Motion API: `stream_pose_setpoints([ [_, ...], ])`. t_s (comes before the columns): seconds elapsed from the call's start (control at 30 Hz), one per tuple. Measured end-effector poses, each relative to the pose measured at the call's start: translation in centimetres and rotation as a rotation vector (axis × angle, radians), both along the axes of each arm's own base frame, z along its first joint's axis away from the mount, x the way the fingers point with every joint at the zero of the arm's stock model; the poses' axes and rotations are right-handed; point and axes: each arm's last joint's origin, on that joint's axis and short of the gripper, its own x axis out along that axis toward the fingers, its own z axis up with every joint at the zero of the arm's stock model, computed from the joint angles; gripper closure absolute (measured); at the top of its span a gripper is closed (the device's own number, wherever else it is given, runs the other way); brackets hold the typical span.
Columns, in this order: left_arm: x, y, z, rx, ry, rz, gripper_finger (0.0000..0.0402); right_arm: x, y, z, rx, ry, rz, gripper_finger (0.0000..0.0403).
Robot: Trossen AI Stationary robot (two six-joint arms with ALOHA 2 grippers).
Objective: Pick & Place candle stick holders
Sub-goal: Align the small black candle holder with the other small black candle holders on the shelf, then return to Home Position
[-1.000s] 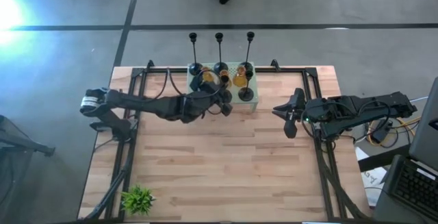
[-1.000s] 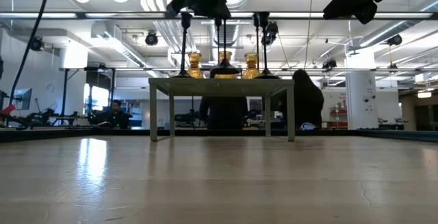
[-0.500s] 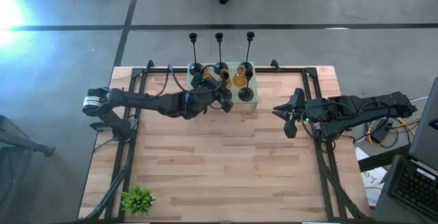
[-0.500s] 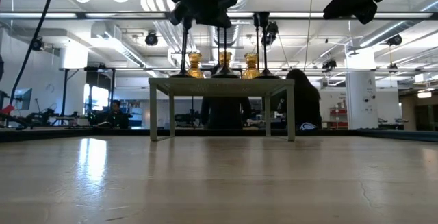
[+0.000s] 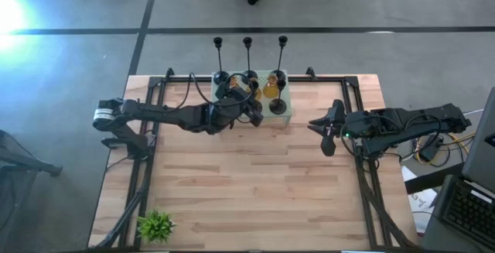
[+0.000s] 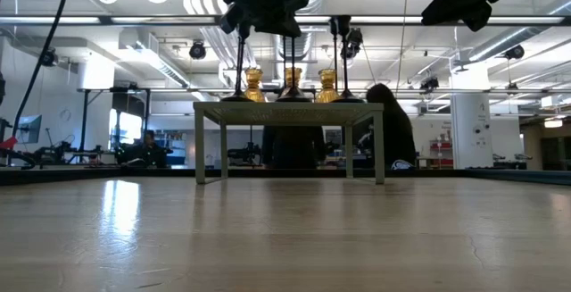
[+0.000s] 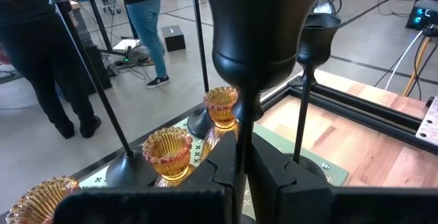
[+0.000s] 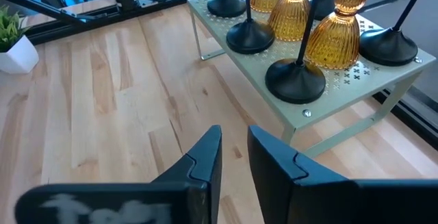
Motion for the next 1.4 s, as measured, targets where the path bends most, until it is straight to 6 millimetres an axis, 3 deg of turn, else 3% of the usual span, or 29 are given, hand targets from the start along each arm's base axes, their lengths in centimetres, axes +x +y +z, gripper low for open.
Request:
stream_pose_setpoints([
  [0.27, -0.1, -0.1, -0.1, -0.009, 0.008, 0.003, 0.0384, 0.0, 0.0, 0.0, 0.0, 0.0, 0.0, 0.0342],
  [0.5, -0.1, -0.4, -0.4, 0.004, 0.039, 0.021, 0.034, 0.0, 0.0, -0.2, 0.003, 0.005, -0.001, 0.0331],
  [0.93, -0.1, -0.4, -0.3, 0.012, 0.036, 0.022, 0.0328, 0.0, 0.0, -0.4, 0.002, 0.011, -0.001, 0.033],
  [1.4, -0.2, -1.1, -0.3, 0.034, 0.073, 0.013, 0.0277, 0.0, 0.0, -0.5, 0.002, 0.013, -0.001, 0.0343],
])
